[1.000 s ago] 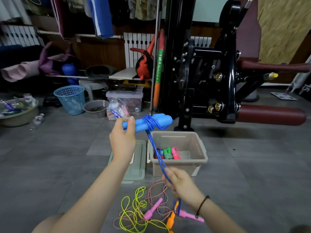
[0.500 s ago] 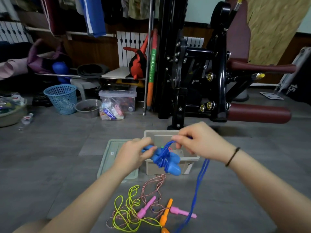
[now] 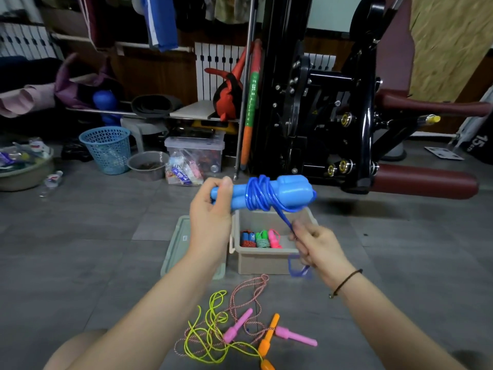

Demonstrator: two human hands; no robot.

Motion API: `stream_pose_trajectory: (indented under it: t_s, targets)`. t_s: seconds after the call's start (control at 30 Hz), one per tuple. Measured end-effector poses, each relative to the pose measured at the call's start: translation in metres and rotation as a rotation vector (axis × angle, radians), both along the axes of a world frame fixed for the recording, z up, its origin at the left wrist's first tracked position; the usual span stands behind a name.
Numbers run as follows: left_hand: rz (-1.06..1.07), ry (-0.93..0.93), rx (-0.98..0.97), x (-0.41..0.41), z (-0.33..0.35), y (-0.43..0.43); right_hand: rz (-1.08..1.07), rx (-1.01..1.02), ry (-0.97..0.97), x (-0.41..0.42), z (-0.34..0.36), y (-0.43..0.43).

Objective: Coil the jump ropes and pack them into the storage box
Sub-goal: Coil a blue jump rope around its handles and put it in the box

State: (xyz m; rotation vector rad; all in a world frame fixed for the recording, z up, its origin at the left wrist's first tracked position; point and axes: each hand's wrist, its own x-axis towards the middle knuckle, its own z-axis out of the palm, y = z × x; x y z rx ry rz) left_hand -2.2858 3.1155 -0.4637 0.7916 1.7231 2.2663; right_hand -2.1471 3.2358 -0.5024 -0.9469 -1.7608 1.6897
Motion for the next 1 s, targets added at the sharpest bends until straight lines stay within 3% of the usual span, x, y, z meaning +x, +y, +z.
stream_pose_trajectory:
  t_s: [0.13,0.4,0.57,0.7,0.83,1.0]
  targets:
    - [0.206,0.017,-0.023,-0.024,-0.011,0.010,0.069,0.082,-0.063,0.013,-0.022,-0.030]
    - [0.504,0.118,-0.268,-0.058,-0.021,0.011,0.251,0.037,-0.210,0.068,-0.007,-0.106]
    - [0.344,0.565,-0.528,-0.043,-0.041,0.018,0.365,0.175,-0.244,0.079,0.049,-0.127]
    - [0.180,0.840,-0.531,-0.038,-0.057,0.018,0.261,0.568,-0.192,0.083,0.093,-0.090]
    - [0.021,0.897,-0.549,-0.032,-0.063,0.015,0.113,0.725,-0.097,0.069,0.122,-0.033]
    - [-0.130,0.946,-0.503,-0.014,-0.068,0.012,0.037,0.852,-0.182,0.037,0.128,0.011]
